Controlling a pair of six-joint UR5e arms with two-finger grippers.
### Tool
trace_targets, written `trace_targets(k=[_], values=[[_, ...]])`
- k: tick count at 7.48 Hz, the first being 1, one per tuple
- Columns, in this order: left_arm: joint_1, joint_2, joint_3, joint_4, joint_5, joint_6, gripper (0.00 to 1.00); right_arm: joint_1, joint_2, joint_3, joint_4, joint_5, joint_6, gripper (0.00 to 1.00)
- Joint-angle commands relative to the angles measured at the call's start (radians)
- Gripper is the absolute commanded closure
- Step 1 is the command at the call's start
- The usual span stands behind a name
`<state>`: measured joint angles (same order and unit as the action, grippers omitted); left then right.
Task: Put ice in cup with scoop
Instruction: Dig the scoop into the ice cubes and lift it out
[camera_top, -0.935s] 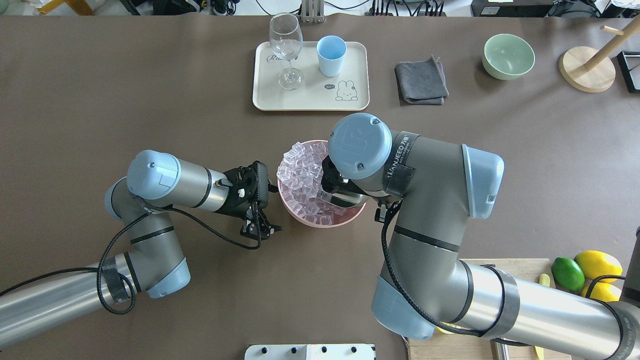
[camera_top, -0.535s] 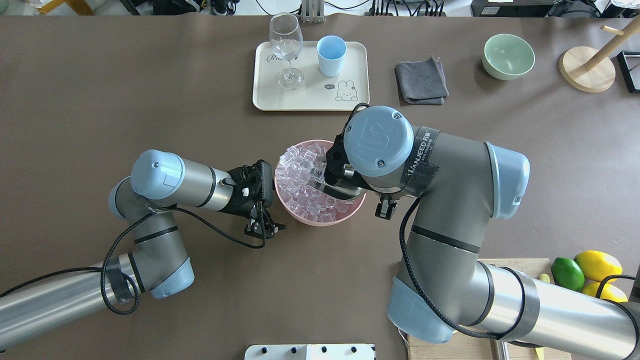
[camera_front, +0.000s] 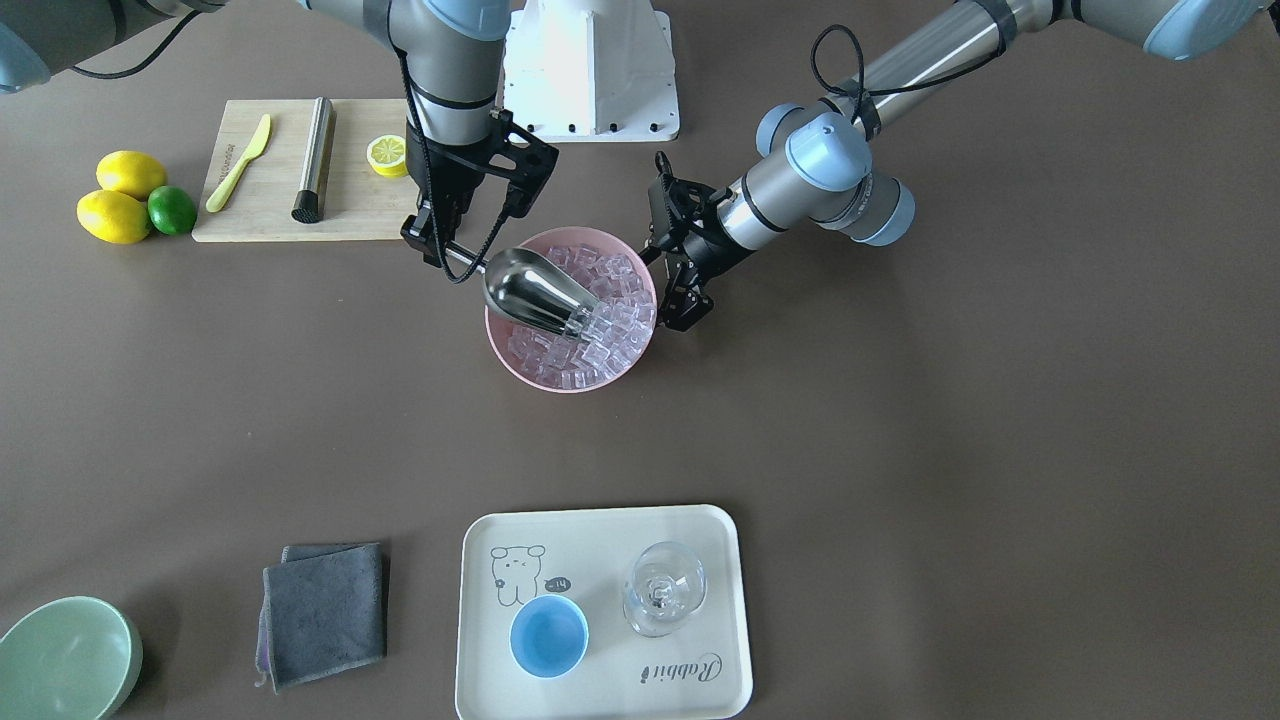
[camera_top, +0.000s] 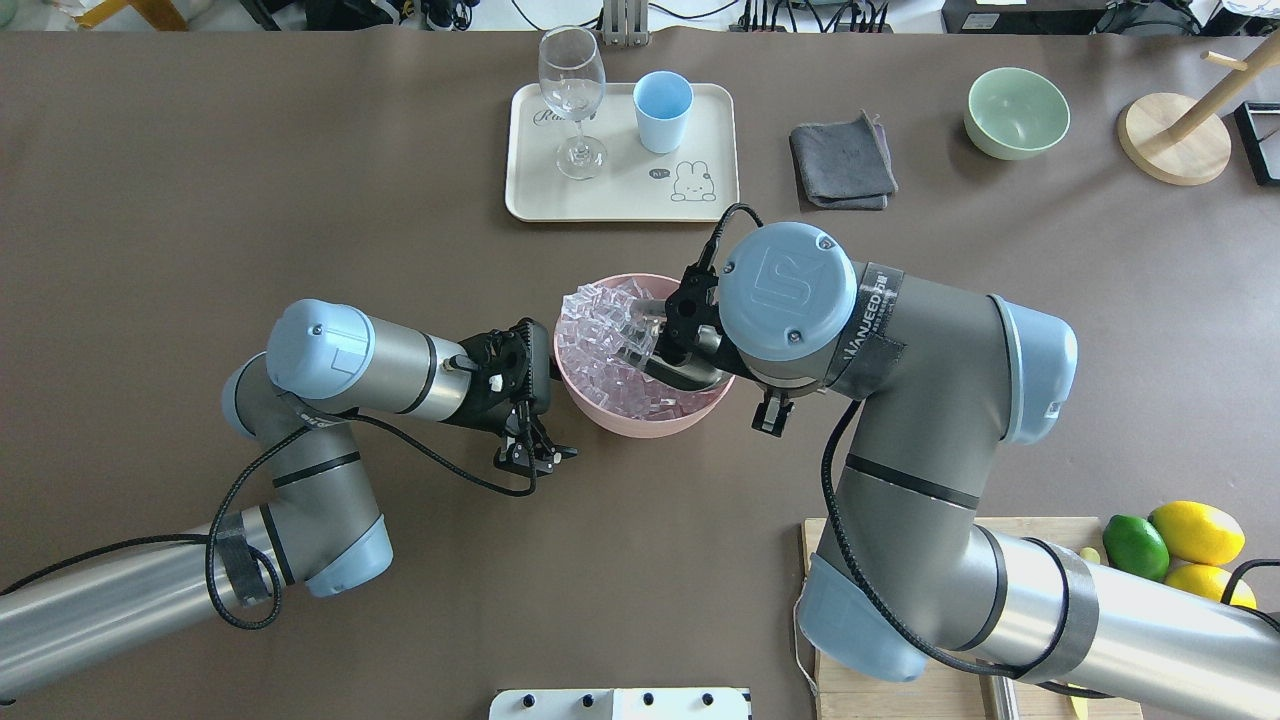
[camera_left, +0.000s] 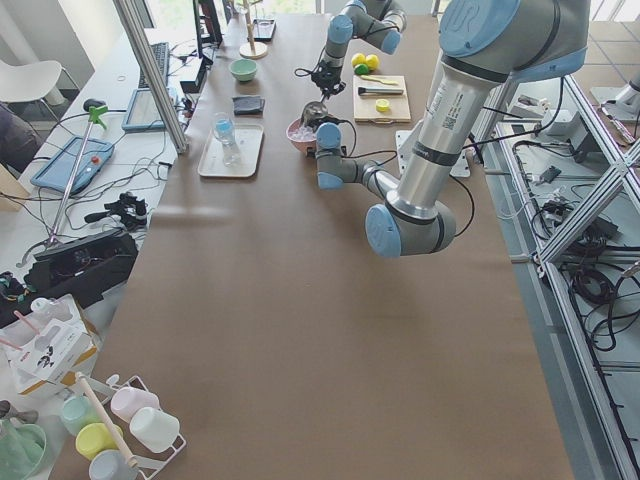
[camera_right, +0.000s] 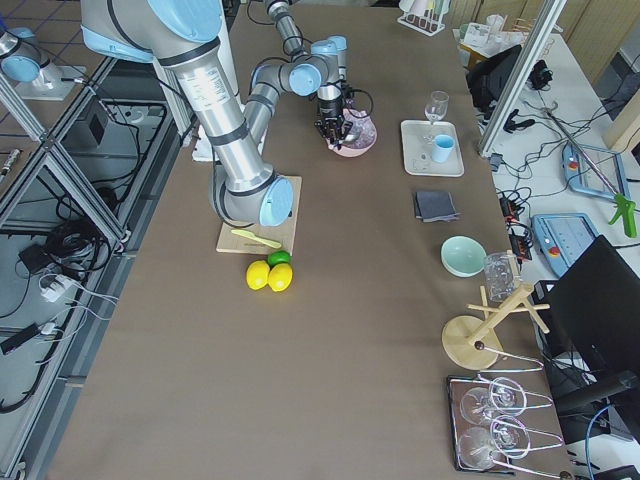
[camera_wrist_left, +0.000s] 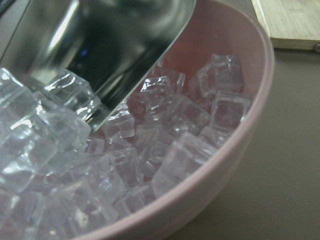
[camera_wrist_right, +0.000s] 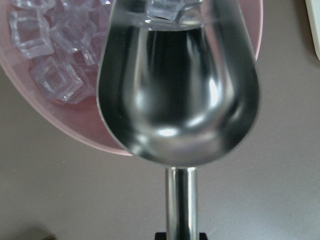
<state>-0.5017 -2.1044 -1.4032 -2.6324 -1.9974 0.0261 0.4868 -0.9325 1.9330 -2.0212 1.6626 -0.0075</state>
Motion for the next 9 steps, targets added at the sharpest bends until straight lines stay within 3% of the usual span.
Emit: trace_targets(k=[1,9], values=[[0.0,0.0,0.0,0.0,0.0,0.0,0.02,-0.002,-0.067,-0.012,0.171,0.003,0.082,1.0],[-0.001,0.004,0.001,-0.001,0.045,-0.005,0.02,-0.004,-0.213,0.126,0.379,0.014,0.167,1.0]])
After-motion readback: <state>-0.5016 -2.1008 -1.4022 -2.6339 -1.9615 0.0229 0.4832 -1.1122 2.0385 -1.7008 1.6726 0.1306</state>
